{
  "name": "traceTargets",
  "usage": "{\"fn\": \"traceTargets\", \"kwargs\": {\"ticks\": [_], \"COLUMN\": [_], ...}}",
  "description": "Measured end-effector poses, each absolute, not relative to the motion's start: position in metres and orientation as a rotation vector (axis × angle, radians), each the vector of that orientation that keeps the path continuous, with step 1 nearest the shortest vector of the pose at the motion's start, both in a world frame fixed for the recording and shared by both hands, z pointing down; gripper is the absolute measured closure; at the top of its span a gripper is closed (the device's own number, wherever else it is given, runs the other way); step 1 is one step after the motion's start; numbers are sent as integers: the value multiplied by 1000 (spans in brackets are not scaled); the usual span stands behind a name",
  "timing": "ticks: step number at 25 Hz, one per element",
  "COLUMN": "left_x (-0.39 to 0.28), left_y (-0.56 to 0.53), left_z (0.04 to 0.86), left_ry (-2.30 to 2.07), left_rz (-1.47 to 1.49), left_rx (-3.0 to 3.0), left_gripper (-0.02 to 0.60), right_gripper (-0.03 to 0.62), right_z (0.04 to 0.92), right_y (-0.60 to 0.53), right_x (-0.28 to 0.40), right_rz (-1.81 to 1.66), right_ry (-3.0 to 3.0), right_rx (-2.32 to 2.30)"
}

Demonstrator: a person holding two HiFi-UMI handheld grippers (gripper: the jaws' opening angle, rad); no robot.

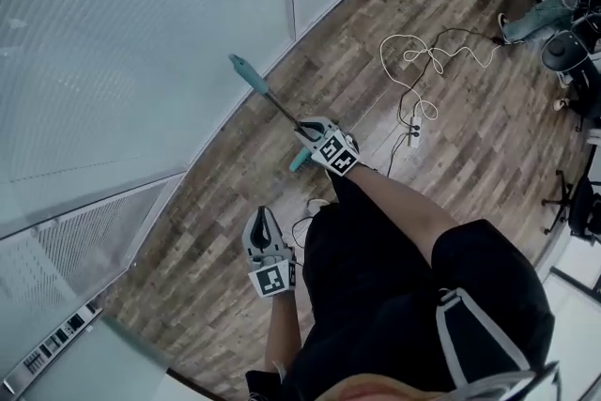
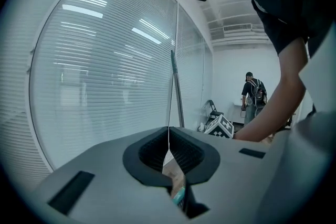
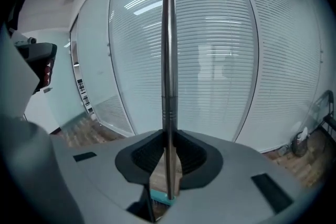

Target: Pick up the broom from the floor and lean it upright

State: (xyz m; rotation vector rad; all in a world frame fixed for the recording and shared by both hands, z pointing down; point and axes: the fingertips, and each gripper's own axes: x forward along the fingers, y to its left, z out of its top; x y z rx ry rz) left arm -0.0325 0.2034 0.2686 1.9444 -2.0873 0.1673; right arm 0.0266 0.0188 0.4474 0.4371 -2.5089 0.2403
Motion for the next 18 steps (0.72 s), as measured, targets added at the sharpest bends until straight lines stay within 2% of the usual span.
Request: {"fn": "traceTargets", "kwargs": {"ticks": [7,13,18], "left_x": [-54,-56,-63], "left_y": [151,69,-14], "left_z": [263,267,276], "left_ry": [-2078,-2007,-2014], "left_rz": [369,184,69], "left_rx": [2108,2043,2041], "left_gripper": [561,561,561], "right_gripper": [516,516,516], "right_z": [456,503,555], "right_y": [-45,-102,-155], "right_x": [34,57,50], "right_rz": [253,409,474], "right_ry": [-2505,-2494,-2447], "right_rx": [510,608,614]}}
